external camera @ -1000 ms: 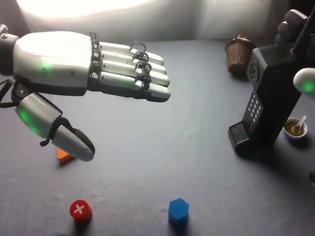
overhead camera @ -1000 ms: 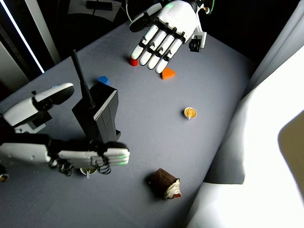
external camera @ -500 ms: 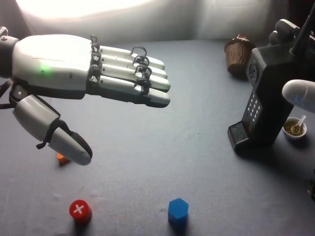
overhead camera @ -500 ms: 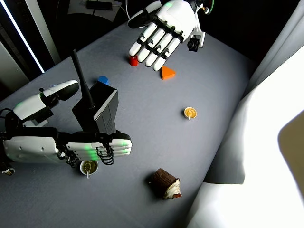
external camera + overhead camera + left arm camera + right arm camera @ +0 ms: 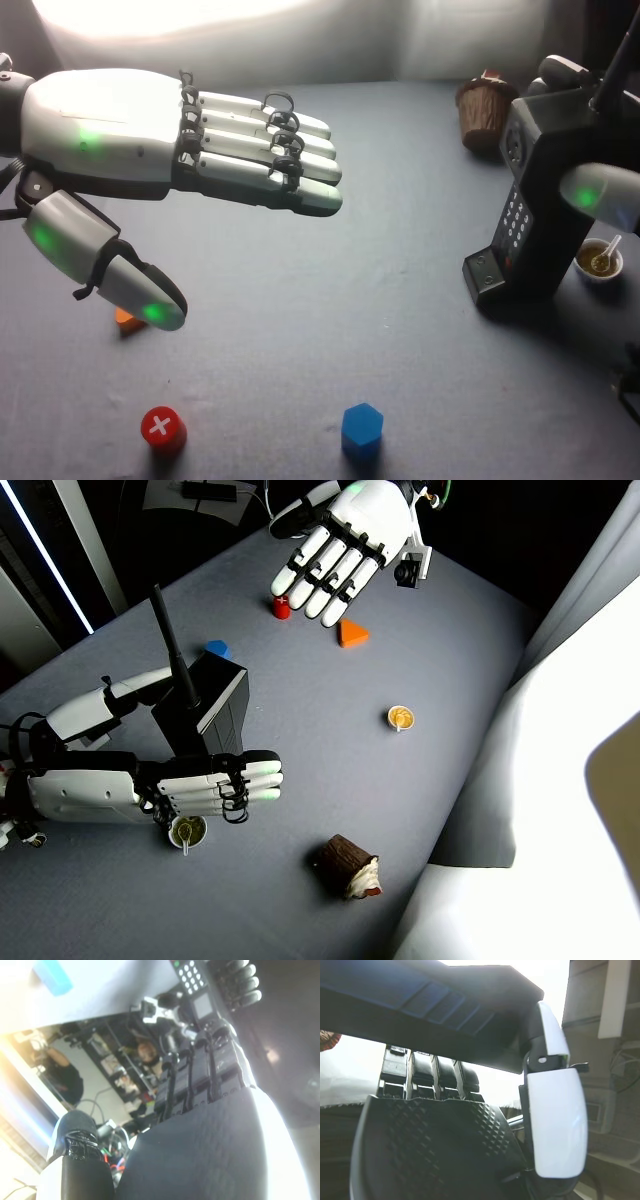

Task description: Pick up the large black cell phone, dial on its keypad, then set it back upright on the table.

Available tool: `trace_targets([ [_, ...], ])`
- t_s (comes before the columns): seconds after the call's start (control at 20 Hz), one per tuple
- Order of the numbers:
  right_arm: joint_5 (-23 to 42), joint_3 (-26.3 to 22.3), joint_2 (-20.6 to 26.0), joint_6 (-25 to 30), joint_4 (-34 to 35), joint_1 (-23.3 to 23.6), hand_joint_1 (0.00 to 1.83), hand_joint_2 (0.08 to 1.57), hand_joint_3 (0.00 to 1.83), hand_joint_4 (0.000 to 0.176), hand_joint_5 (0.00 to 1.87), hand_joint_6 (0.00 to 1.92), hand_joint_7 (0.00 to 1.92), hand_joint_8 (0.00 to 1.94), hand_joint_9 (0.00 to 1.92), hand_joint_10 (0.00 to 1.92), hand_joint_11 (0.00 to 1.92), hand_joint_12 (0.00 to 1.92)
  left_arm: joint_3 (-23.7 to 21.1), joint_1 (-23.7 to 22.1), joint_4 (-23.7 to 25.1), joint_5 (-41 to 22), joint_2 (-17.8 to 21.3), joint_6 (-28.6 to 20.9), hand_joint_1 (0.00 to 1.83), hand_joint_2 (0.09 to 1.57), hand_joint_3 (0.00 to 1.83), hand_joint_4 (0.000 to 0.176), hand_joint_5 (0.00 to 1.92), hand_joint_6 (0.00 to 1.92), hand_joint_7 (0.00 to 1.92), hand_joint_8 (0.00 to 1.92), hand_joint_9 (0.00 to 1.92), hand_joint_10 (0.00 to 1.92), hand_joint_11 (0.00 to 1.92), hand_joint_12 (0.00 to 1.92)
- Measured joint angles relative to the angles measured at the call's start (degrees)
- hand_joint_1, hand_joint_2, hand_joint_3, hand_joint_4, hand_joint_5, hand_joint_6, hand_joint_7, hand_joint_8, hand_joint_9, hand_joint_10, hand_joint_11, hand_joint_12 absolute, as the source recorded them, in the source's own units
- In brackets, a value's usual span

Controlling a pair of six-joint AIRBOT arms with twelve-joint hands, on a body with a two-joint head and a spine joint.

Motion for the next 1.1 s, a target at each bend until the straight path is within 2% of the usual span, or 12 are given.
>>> trace_targets([
  [0.05,0.0,0.1,-0.1,-0.2,0.0,0.2,1.28,1.16,0.00,0.000,0.63,0.04,0.69,0.04,0.77,0.11,0.41,1.03,0.0,0.0,0.0,0.0,0.0,0.0,0.10,1.10,0.00,0.014,0.06,0.00,0.03,0.00,0.02,0.00,0.00,0.00],
  [0.1,-0.1,0.3,-0.1,-0.3,0.0,0.3,1.45,1.13,0.00,0.000,0.81,0.74,0.85,0.79,0.91,0.90,0.75,1.48,0.0,0.0,0.0,0.0,0.0,0.0,0.11,1.10,0.00,0.018,0.06,0.00,0.04,0.00,0.03,0.01,0.00,0.00],
  [0.15,0.1,0.4,-0.2,-0.4,-0.1,0.4,1.48,1.11,0.00,0.000,0.95,0.75,0.92,0.89,0.93,1.09,0.83,1.57,0.0,0.0,0.0,0.0,0.0,0.0,0.11,1.10,0.00,0.017,0.06,0.00,0.04,0.00,0.03,0.00,0.01,0.00],
  [0.2,0.1,0.5,-0.3,-0.2,0.0,0.7,1.49,1.09,0.00,0.000,0.99,0.70,0.99,0.85,0.96,1.11,0.88,1.58,0.0,0.0,0.0,0.0,0.0,0.0,0.10,1.10,0.00,0.014,0.06,0.00,0.05,0.00,0.04,0.01,0.01,0.00],
  [0.5,-0.2,0.7,-0.4,-0.3,-0.1,0.8,1.47,1.10,0.00,0.000,1.01,0.69,0.98,0.91,0.92,1.20,0.89,1.54,0.0,0.2,0.0,0.0,0.0,0.3,0.13,1.10,0.00,0.008,0.07,0.01,0.06,0.01,0.05,0.01,0.01,0.01],
  [0.7,-0.6,0.7,0.6,-0.7,-1.3,1.7,1.49,1.09,0.00,0.000,1.00,0.77,0.99,0.83,0.95,1.11,0.86,1.57,0.0,0.2,-0.4,0.0,0.0,0.3,0.13,1.10,0.00,0.012,0.05,0.00,0.05,0.00,0.04,0.00,0.01,0.01],
  [0.75,0.1,1.1,0.7,-0.7,-1.3,1.9,1.49,1.11,0.00,0.000,0.98,0.81,0.95,0.93,0.90,1.16,0.82,1.60,0.0,0.2,-0.7,0.1,0.0,0.2,0.13,1.10,0.00,0.011,0.06,0.00,0.04,0.00,0.04,0.00,0.00,0.00],
  [0.8,0.5,1.4,0.9,-0.7,-1.5,2.2,1.49,1.11,0.00,0.000,0.98,0.81,0.95,0.93,0.90,1.16,0.82,1.60,0.0,0.2,-1.0,0.1,0.0,0.2,0.13,1.10,0.00,0.011,0.06,0.00,0.04,0.00,0.04,0.00,0.00,0.00],
  [0.85,1.3,1.6,1.5,-0.8,-1.7,2.5,1.40,1.12,0.00,0.000,0.97,0.89,0.94,1.01,0.86,1.30,0.78,1.38,0.0,0.2,-1.0,0.2,0.0,0.3,0.15,1.10,0.00,0.007,0.07,0.01,0.04,0.00,0.05,0.01,0.00,0.00],
  [0.9,2.0,1.7,1.7,-0.7,-1.6,2.7,1.40,1.12,0.00,0.000,0.97,0.89,0.94,1.01,0.86,1.30,0.78,1.38,0.0,0.2,-1.0,0.4,0.0,0.2,0.15,1.10,0.00,0.007,0.07,0.01,0.04,0.00,0.05,0.01,0.00,0.00],
  [0.95,3.6,1.9,2.0,-0.8,-1.4,3.0,1.38,1.11,0.00,0.000,1.00,0.85,0.97,0.96,0.88,1.30,0.81,1.26,0.0,0.2,-1.0,0.7,0.0,0.2,0.15,1.09,0.00,0.012,0.07,0.01,0.05,0.00,0.06,0.01,0.01,0.01],
  [1.1,7.8,1.9,2.2,-0.8,-1.5,3.3,1.37,1.12,0.00,0.000,1.00,0.85,0.94,1.02,0.87,1.32,0.82,1.24,0.0,0.2,-1.1,1.9,0.0,-0.7,0.12,1.10,0.00,0.015,0.07,0.00,0.05,0.00,0.06,0.00,0.01,0.01],
])
